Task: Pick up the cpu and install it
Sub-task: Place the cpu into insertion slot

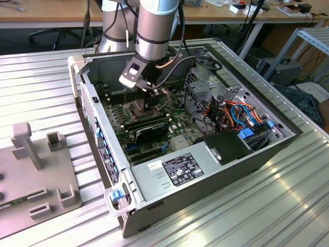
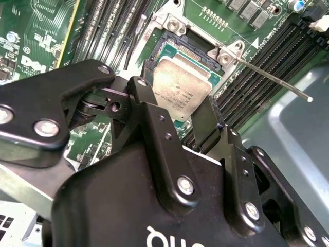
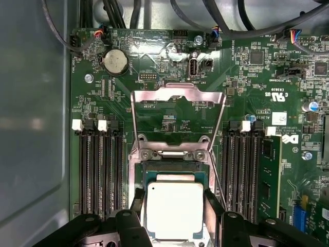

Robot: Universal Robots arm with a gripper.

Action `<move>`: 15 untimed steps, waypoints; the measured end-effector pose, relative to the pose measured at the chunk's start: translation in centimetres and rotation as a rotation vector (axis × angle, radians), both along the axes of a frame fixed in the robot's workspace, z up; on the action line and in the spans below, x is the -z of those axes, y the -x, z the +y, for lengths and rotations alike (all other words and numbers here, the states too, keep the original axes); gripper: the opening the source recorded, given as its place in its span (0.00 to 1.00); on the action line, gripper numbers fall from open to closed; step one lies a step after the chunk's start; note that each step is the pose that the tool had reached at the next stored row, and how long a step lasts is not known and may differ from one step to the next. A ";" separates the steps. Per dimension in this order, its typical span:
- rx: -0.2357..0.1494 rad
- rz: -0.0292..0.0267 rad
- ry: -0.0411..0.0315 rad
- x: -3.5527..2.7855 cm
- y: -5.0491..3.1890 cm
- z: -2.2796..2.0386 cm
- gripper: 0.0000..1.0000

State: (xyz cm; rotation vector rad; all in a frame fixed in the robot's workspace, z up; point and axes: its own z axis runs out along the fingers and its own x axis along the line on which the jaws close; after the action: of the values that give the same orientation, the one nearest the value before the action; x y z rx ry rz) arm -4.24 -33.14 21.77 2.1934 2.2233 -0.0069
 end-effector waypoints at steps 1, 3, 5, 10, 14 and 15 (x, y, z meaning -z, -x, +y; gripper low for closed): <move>0.000 0.0000 0.0000 0.12 0.00 0.00 0.55; 0.000 0.0001 0.0001 0.47 -0.01 0.00 0.55; 0.000 0.0002 0.0002 0.57 -0.01 -0.01 0.55; 0.000 0.0000 0.0000 0.63 -0.02 0.00 0.55; 0.000 0.0001 0.0000 0.91 -0.01 0.00 0.55; 0.000 0.0000 0.0000 1.00 -0.02 0.00 0.55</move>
State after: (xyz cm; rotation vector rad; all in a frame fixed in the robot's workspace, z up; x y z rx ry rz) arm -4.22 -33.14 20.77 2.1934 2.2234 -0.0070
